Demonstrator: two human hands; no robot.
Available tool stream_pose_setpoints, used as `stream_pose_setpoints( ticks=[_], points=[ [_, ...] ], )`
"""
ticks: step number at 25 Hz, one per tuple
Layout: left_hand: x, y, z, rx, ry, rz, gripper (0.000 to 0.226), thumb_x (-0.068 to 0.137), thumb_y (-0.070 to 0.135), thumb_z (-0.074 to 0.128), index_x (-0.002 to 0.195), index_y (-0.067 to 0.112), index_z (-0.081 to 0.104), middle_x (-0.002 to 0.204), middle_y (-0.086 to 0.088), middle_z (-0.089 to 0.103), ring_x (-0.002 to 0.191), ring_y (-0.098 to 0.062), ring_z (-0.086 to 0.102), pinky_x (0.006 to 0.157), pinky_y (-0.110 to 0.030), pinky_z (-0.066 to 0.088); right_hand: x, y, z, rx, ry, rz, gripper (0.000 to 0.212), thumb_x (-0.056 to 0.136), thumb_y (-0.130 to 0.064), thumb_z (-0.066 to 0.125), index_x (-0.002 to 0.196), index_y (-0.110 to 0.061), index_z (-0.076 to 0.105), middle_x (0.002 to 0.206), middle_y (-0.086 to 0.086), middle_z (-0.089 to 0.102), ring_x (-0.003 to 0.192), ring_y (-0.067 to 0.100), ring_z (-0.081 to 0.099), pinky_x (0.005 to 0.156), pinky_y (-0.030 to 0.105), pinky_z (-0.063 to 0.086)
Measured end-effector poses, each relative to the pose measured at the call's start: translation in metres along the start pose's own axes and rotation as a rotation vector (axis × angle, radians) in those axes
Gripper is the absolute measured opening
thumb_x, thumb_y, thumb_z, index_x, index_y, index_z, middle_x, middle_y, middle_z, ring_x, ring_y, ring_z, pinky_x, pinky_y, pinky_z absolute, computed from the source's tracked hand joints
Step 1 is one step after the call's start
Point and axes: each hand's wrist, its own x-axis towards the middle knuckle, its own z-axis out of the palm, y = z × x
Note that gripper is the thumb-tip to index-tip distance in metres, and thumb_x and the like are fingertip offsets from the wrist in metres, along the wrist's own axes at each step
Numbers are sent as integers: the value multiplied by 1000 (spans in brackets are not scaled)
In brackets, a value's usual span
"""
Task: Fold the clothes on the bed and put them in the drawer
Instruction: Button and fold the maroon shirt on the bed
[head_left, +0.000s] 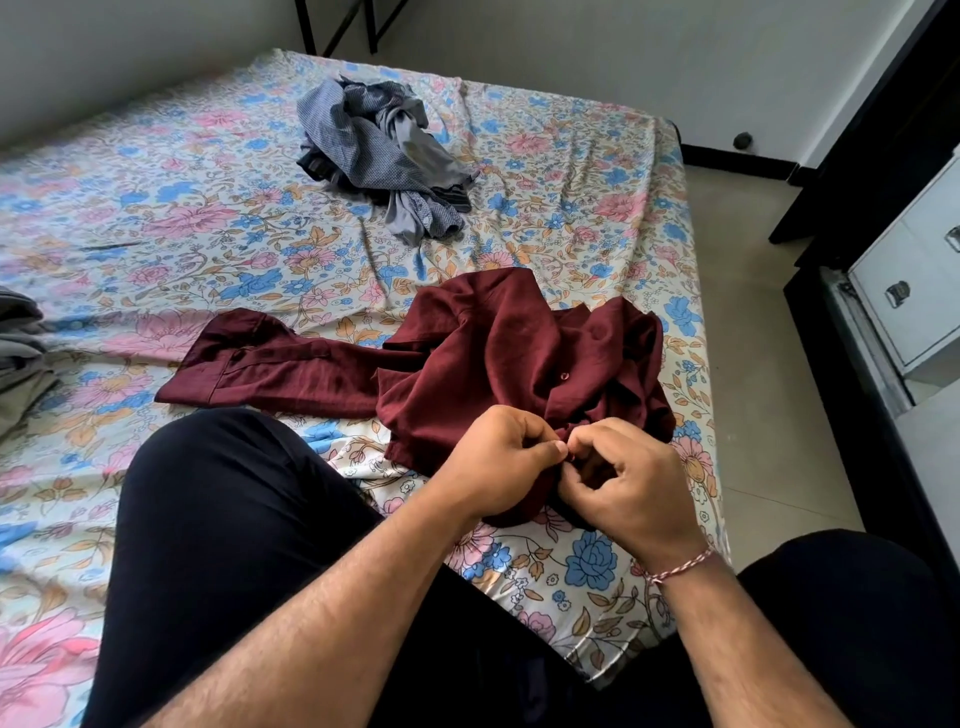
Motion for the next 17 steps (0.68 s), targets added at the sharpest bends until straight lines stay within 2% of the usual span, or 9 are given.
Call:
stream_pose_setpoints(
  ticks=[3,4,6,8,10,12,13,15,17],
  points=[
    [-1,1,7,-220,9,-51,23,96,16,72,74,14,75,68,-1,69,61,-11,60,57,-26,49,1,-2,9,58,108,79,15,74,-6,80,78,-14,68,76,-7,65,68,6,61,60,23,52],
    [-2,3,10,-336,16,-56,23,97,13,70,74,14,73,67,-4,67,60,-13,59,55,-26,48,0,-2,12,192,166,201,18,75,-1,81,77,-14,69,74,-5,66,66,7,61,59,22,52],
    [-4,7,14,-495,28,-30,22,99,9,67,78,11,72,67,-6,67,60,-14,60,55,-25,49,0,-8,18,686,263,489,22,80,8,77,80,-13,71,77,3,70,68,13,62,63,25,54],
    [-3,8,17,-528,49,24,19,100,9,64,83,7,71,72,-8,68,67,-15,62,62,-25,52,-1,-14,25,994,297,613,19,87,7,72,86,-12,71,85,8,69,75,20,62,71,30,55],
    [-2,6,18,-515,92,44,18,101,11,64,86,5,70,75,-6,68,71,-14,61,67,-26,51,-2,-15,26,879,256,549,11,92,-1,70,93,-12,68,90,3,68,81,16,64,77,27,54],
    [-2,4,19,-522,122,12,17,101,14,65,86,8,71,75,-2,67,72,-12,60,67,-27,51,-2,-13,23,522,218,399,4,96,-17,67,99,-16,66,94,-8,69,87,7,65,80,16,51],
    [-1,2,19,-523,122,-5,18,101,16,65,85,12,72,74,0,66,71,-11,59,67,-27,50,-2,-13,23,363,216,327,8,98,-24,64,102,-18,64,95,-11,68,89,5,65,79,14,49],
    [-1,1,21,-436,137,-10,21,101,21,65,82,19,72,72,5,65,70,-9,57,67,-31,50,-4,-13,27,228,200,299,15,102,-31,55,105,-18,62,94,-15,65,84,3,63,72,15,48],
    [1,-3,22,-201,208,34,19,101,26,64,83,23,70,72,11,66,68,-5,56,70,-34,51,-4,-14,30,227,181,343,18,103,-36,49,104,-20,58,88,-17,63,75,5,61,62,23,48]
  ],
)
